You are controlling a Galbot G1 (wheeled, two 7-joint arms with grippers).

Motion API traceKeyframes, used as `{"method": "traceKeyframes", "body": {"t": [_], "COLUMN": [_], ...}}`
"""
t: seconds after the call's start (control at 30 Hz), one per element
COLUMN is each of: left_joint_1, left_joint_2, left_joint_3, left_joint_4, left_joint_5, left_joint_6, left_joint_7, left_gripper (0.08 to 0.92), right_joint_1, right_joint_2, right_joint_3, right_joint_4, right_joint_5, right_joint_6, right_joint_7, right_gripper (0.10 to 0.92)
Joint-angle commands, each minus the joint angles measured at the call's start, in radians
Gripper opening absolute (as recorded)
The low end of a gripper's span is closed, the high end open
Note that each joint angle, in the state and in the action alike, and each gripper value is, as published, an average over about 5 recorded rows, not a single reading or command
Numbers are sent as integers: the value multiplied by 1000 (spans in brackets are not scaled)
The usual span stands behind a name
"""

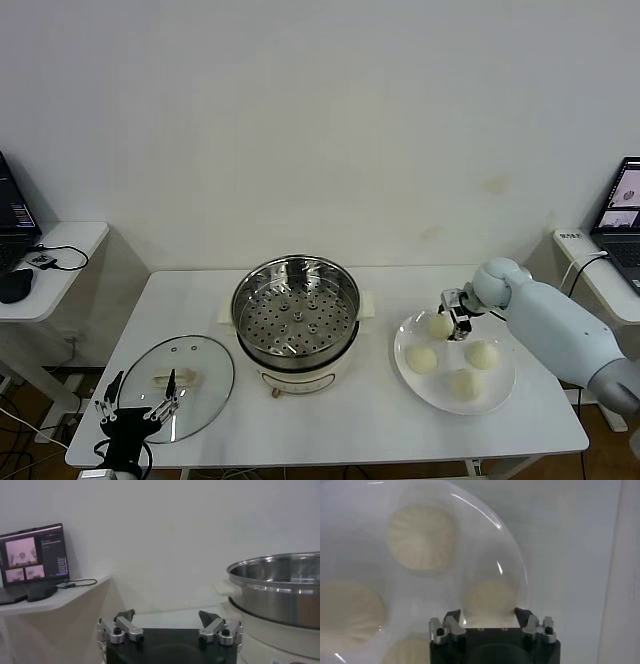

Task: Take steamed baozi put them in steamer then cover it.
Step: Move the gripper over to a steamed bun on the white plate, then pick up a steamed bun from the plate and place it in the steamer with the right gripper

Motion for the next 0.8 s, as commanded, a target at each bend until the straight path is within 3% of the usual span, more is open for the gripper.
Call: {"method": "traceKeyframes", "body": {"t": [0.03, 0.27, 0.53, 0.8], "left_joint_1": [0, 2, -7, -15], "left_joint_2": [0, 0, 10, 25], "left_joint_3": [0, 4, 8, 15], "left_joint_4": [-1, -6, 1, 5], "left_joint_5": [1, 1, -6, -17], "left_joint_6": [-1, -2, -1, -2], "left_joint_7": [0, 0, 2, 3], "left_gripper": [823, 823, 823, 823], "right_joint_1": [12, 90, 300, 524], "right_joint_2": [-3, -78, -179, -104], "right_joint_3": [-14, -84, -183, -300], "right_joint_4": [17, 123, 254, 274], "right_joint_5": [8, 77, 254, 409], "right_joint_6": [-2, -13, -43, -60], "right_joint_7": [-6, -14, -21, -25], "right_gripper": [589, 586, 594, 602]}}
